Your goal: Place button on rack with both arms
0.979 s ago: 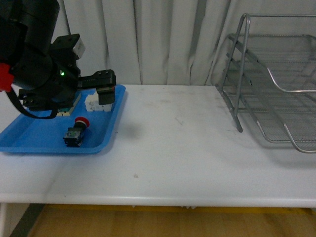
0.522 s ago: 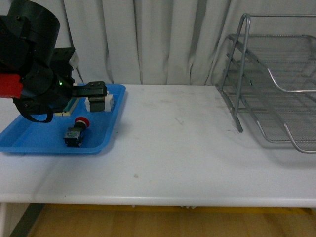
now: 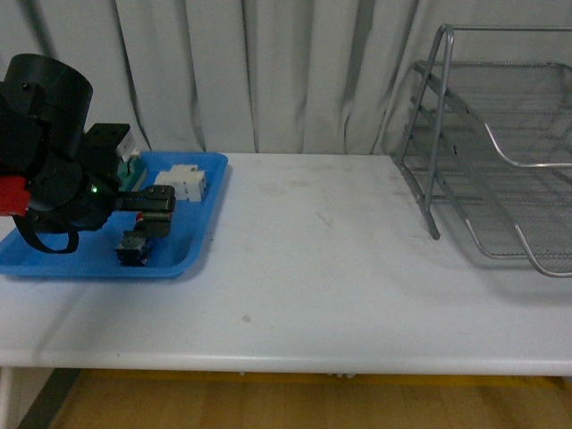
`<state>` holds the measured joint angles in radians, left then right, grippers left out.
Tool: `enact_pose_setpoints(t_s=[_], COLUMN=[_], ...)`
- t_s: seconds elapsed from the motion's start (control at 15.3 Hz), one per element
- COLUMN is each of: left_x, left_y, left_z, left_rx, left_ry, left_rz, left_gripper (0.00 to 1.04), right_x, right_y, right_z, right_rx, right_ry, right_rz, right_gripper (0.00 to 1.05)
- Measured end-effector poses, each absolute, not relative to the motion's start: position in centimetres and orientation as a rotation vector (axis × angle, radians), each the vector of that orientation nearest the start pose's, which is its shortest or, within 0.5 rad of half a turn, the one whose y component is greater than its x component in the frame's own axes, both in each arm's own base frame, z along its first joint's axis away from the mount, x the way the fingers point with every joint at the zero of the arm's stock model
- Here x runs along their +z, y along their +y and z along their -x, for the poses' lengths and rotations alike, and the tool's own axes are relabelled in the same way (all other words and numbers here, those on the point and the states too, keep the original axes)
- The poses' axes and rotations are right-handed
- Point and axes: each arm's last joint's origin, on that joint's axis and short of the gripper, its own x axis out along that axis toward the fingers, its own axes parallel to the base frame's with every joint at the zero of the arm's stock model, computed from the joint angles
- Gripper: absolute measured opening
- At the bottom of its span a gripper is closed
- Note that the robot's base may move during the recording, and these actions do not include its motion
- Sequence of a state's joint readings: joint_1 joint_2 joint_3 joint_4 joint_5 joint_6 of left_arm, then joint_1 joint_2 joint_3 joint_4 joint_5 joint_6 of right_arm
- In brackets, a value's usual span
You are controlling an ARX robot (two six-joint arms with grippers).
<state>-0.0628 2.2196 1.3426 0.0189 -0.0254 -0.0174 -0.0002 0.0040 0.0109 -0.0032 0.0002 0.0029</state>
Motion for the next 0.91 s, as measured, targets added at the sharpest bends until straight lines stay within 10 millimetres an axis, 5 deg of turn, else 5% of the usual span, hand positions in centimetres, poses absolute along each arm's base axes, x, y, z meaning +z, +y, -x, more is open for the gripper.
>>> enact_pose_setpoints(t_s=[0.72, 0.91], left_x=[6.1, 5.6], left_y=[-2.7, -2.8], left_z=[-45.7, -46.0], left_rx=[-0.026, -0.035], left_ry=[0.898, 0.896], left_rz=[-0.069, -0.072], left_gripper=[0.98, 0.7], right_x=[16.7, 16.7], right_y=[0.0, 0.0], right_z=[-9.7, -9.7], right_rx=[0.0, 0.0], right_ry=[-0.004, -0.004], right_rz=[-0.003, -0.003], right_gripper=[0.98, 0.98])
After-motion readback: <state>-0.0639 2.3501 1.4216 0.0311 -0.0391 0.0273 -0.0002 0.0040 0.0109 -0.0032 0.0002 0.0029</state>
